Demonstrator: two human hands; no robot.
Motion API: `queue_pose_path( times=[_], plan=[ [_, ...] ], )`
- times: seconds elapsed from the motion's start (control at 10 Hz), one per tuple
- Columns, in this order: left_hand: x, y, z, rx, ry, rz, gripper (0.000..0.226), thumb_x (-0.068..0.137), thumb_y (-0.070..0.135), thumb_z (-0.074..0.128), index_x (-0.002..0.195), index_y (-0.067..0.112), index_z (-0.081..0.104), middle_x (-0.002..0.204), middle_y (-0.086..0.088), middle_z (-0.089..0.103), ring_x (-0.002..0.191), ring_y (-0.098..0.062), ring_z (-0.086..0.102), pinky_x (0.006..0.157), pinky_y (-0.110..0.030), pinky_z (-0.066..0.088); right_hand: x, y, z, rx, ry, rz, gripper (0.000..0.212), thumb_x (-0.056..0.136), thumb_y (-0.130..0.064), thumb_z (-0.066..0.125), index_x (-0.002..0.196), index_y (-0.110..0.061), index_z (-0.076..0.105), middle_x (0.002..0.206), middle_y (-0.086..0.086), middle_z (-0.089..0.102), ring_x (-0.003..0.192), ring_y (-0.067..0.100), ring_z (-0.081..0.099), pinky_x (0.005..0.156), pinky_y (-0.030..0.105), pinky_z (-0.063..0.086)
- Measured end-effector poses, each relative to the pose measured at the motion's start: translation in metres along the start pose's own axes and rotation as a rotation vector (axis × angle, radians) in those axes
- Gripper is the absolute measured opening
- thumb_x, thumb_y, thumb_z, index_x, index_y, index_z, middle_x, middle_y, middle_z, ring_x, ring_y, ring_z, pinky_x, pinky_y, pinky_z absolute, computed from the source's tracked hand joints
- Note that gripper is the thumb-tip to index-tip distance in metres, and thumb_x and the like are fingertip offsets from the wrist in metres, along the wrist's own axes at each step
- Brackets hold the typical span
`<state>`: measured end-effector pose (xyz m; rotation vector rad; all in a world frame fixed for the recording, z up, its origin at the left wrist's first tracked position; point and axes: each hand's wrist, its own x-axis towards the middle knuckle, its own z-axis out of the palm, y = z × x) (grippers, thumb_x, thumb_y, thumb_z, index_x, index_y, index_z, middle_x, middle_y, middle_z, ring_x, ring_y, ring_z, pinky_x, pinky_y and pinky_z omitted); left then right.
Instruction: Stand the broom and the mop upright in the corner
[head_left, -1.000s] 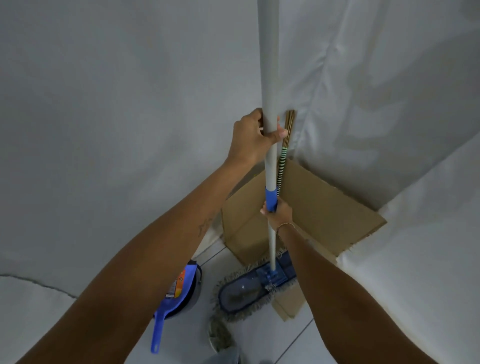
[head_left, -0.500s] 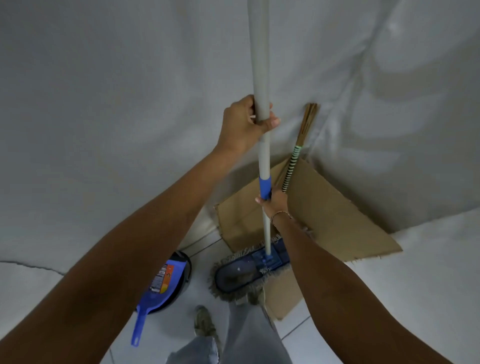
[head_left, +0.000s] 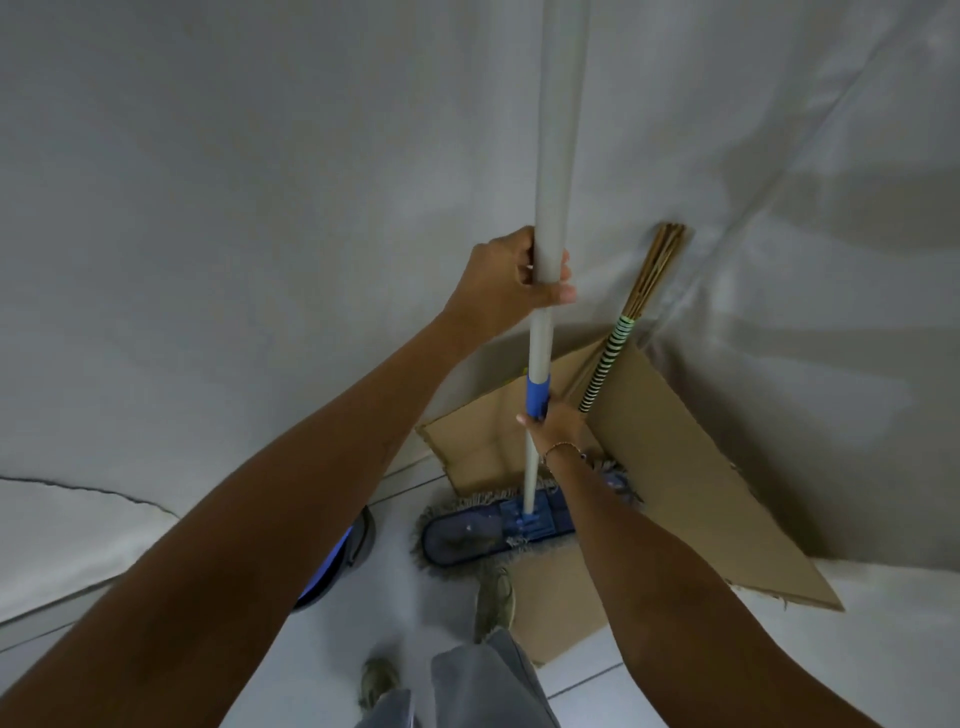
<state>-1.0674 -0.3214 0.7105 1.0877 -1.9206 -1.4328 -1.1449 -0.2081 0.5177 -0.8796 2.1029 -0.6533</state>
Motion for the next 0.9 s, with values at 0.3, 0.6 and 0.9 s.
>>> queue_pose_path(
  times=[0.3, 0.6, 0.9],
  plan=[
    [0.033, -0.026, -0.005, -0.043, 0.036, -0.080, 0.039, 0.070, 0.011, 0.079, 0.105, 0.006, 0.062, 0.096, -0.004, 0.070, 0.084, -0.012, 0.069, 0.081, -0.024, 0.059, 0.035, 0.000, 0.011, -0.020, -0.020, -0.040, 0.034, 0.078, -0.017, 0.072, 0.108, -0.004, 0.061, 0.101, 0.017, 0.071, 0.092, 0.029, 0.065, 0.075, 0.027, 0.045],
    [0.030, -0.036, -0.012, -0.026, 0.053, -0.124, 0.041, 0.077, 0.015, 0.075, 0.113, 0.002, 0.060, 0.106, -0.012, 0.072, 0.099, -0.021, 0.070, 0.095, -0.035, 0.055, 0.035, 0.003, 0.020, 0.006, -0.023, -0.041, 0.032, 0.079, -0.020, 0.070, 0.104, -0.002, 0.060, 0.099, 0.019, 0.069, 0.080, 0.023, 0.058, 0.069, 0.026, 0.038],
    [-0.062, -0.043, -0.041, 0.033, 0.151, -0.225, 0.036, 0.082, 0.014, 0.071, 0.114, -0.001, 0.064, 0.111, -0.021, 0.070, 0.105, -0.028, 0.067, 0.099, -0.036, 0.052, -0.021, 0.005, 0.006, 0.033, 0.074, -0.054, 0.021, 0.082, -0.004, 0.063, 0.102, 0.003, 0.066, 0.106, 0.022, 0.069, 0.100, 0.034, 0.064, 0.087, 0.035, 0.049]
  ],
)
